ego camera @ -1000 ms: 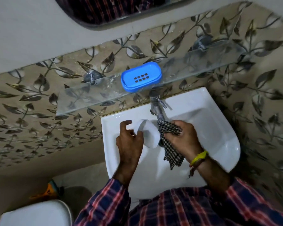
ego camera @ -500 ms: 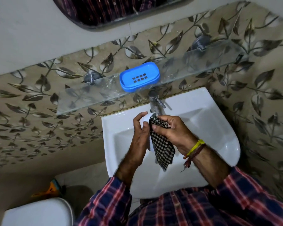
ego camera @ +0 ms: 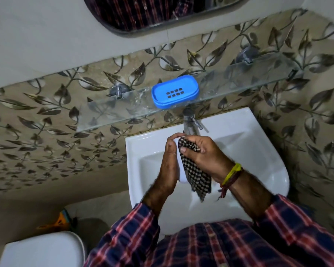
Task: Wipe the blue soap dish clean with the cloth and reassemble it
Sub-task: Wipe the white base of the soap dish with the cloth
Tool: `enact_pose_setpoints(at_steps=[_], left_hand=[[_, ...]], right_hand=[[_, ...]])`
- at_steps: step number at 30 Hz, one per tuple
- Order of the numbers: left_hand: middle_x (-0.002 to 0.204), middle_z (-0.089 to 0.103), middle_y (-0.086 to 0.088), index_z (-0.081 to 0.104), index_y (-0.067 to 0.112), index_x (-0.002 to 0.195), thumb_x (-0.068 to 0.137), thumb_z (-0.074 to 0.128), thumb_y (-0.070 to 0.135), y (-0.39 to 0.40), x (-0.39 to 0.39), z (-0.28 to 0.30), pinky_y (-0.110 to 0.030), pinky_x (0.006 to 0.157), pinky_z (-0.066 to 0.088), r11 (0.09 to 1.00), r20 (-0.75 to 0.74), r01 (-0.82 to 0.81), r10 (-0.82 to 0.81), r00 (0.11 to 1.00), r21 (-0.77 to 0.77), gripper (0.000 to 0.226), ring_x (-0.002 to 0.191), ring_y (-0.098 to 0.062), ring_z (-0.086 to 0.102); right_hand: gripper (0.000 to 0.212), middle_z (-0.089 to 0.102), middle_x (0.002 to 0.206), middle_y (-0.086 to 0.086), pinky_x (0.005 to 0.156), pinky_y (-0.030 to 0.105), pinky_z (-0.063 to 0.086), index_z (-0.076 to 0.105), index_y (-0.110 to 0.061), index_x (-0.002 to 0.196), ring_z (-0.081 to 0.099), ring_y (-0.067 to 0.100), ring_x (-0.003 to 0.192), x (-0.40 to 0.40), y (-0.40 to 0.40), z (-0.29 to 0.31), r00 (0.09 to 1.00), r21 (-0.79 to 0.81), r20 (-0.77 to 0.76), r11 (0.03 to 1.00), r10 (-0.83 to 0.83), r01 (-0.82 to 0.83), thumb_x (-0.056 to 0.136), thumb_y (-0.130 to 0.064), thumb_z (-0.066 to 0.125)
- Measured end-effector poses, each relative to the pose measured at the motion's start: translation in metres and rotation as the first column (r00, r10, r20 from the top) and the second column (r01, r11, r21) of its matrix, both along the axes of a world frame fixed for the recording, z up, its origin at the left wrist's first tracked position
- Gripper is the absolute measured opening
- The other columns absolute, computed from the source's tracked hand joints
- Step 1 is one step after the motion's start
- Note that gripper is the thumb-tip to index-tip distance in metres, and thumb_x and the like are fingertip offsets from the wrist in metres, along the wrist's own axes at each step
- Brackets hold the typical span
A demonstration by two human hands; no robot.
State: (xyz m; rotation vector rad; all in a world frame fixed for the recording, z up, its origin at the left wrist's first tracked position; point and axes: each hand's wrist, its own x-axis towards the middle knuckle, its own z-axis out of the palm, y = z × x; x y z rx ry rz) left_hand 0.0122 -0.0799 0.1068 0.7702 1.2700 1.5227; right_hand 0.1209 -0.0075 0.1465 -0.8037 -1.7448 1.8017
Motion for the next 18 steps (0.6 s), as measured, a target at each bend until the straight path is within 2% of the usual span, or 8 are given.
enact_pose_setpoints(at_steps=[2, 4, 7, 9, 12, 16, 18], left_hand=[[0.104, 0.073, 0.003, 0.046, 0.012, 0.128, 0.106, 0.025, 0.042, 0.003, -0.010, 0.004, -0.026, 0.076, 0.057, 0.999, 0.004, 0.029, -0.029, 1.000, 0.031, 0.043, 0.093, -0.012, 0.070], [0.102, 0.072, 0.007, 0.046, 0.011, 0.129, 0.106, 0.028, 0.041, 0.006, -0.013, 0.005, -0.024, 0.073, 0.056, 0.998, -0.018, 0.005, -0.003, 1.000, 0.066, 0.041, 0.089, -0.010, 0.070], [0.106, 0.071, -0.002, 0.051, 0.016, 0.125, 0.104, 0.029, 0.040, 0.007, -0.006, -0.001, -0.029, 0.080, 0.056, 1.000, -0.023, -0.010, 0.011, 1.000, 0.023, 0.039, 0.097, -0.017, 0.069], [0.108, 0.070, -0.001, 0.052, 0.017, 0.124, 0.104, 0.028, 0.041, 0.005, -0.006, -0.002, -0.029, 0.082, 0.055, 1.000, -0.013, -0.014, 0.013, 1.000, -0.004, 0.040, 0.099, -0.015, 0.068], [0.107, 0.068, 0.015, 0.052, 0.013, 0.124, 0.107, 0.026, 0.035, 0.009, -0.013, 0.003, -0.020, 0.085, 0.051, 0.998, -0.087, -0.054, 0.052, 0.995, -0.014, 0.038, 0.101, -0.004, 0.064], [0.102, 0.069, 0.015, 0.053, 0.015, 0.122, 0.108, 0.027, 0.036, 0.012, -0.015, 0.001, -0.020, 0.081, 0.052, 0.999, -0.182, -0.050, 0.047, 0.982, -0.014, 0.036, 0.095, -0.004, 0.066], [0.105, 0.068, 0.012, 0.055, 0.016, 0.121, 0.108, 0.027, 0.036, 0.011, -0.017, 0.002, -0.023, 0.085, 0.052, 0.999, -0.209, -0.048, 0.044, 0.977, -0.013, 0.037, 0.097, -0.007, 0.065]], right_hand=[[0.021, 0.075, 0.100, 0.006, 0.088, 0.028, 0.053, 0.071, -0.008, 0.102, 0.069, 0.015, 0.096, 0.002, -0.003, -0.004, 0.988, 0.109, 0.107, 0.987, 0.108, -0.119, 0.091, 0.004, 0.057], [0.019, 0.075, 0.095, 0.001, 0.084, 0.023, 0.054, 0.072, -0.009, 0.097, 0.069, 0.009, 0.091, 0.003, -0.006, -0.007, 0.978, 0.104, 0.135, 0.979, 0.161, -0.175, 0.091, 0.003, 0.059], [0.019, 0.075, 0.099, 0.011, 0.088, 0.032, 0.054, 0.070, -0.001, 0.103, 0.069, 0.015, 0.092, 0.001, -0.001, -0.002, 0.999, 0.033, 0.035, 0.999, -0.009, 0.008, 0.091, 0.006, 0.057], [0.018, 0.073, 0.096, 0.009, 0.087, 0.030, 0.052, 0.069, 0.002, 0.102, 0.066, 0.012, 0.088, 0.002, 0.002, 0.000, 0.998, 0.095, 0.059, 0.995, 0.034, -0.040, 0.091, 0.008, 0.056], [0.018, 0.070, 0.083, -0.009, 0.077, 0.017, 0.049, 0.069, -0.010, 0.089, 0.062, -0.006, 0.079, 0.003, -0.007, -0.002, 0.950, 0.177, 0.235, 0.952, 0.205, -0.249, 0.089, 0.005, 0.060], [0.014, 0.074, 0.093, 0.012, 0.083, 0.027, 0.053, 0.070, 0.000, 0.092, 0.066, 0.009, 0.086, 0.001, -0.004, -0.001, 0.969, 0.164, 0.194, 0.969, 0.154, -0.187, 0.089, 0.007, 0.058], [0.023, 0.071, 0.083, -0.003, 0.077, 0.020, 0.050, 0.068, -0.014, 0.080, 0.062, -0.001, 0.079, 0.003, -0.006, 0.000, 0.942, 0.225, 0.241, 0.931, 0.233, -0.288, 0.088, 0.006, 0.060]])
